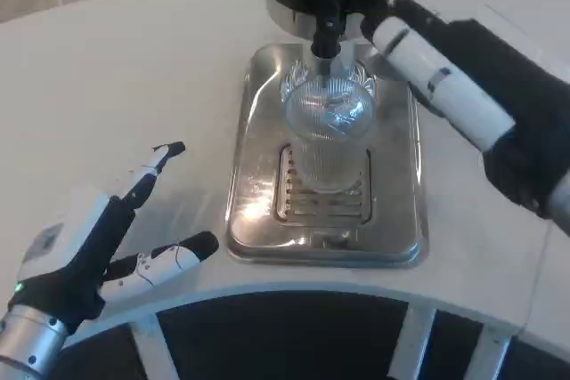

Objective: Grasp the cup under the faucet to collect the drink, then remove the cup.

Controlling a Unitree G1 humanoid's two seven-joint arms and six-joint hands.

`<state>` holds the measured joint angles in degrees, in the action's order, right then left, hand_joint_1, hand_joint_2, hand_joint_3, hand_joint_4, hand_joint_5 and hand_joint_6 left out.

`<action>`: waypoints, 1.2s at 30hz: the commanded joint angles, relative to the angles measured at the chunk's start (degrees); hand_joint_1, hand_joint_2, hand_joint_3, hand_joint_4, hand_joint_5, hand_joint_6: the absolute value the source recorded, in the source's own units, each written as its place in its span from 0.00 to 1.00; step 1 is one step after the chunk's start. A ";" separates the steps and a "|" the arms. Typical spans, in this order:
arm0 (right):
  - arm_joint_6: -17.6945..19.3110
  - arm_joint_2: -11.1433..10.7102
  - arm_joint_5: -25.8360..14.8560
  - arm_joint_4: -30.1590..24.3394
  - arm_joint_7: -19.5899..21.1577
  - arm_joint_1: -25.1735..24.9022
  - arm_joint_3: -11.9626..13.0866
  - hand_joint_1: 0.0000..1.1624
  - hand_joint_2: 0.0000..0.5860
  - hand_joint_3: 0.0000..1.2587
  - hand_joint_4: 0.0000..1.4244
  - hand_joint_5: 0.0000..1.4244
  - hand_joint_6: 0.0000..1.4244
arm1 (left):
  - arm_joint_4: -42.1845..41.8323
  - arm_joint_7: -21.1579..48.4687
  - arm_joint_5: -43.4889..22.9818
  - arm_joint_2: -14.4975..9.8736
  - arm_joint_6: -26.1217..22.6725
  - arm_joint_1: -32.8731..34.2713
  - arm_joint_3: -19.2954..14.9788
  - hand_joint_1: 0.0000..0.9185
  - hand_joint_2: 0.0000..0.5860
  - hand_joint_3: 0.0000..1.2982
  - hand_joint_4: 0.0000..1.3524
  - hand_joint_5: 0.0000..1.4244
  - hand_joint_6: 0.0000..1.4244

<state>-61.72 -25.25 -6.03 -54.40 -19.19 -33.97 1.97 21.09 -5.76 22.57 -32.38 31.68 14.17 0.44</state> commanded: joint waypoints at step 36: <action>5.18 -0.69 -0.86 8.54 2.66 -3.62 -1.67 0.00 0.92 0.00 0.00 0.00 0.03 | -1.16 2.37 -1.59 -0.35 -1.66 -2.32 -1.79 0.04 0.15 0.10 0.04 0.08 0.14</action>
<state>-58.06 -26.28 -6.40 -44.85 -16.69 -37.86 0.63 20.04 -4.02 20.80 -32.39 30.62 12.97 -1.22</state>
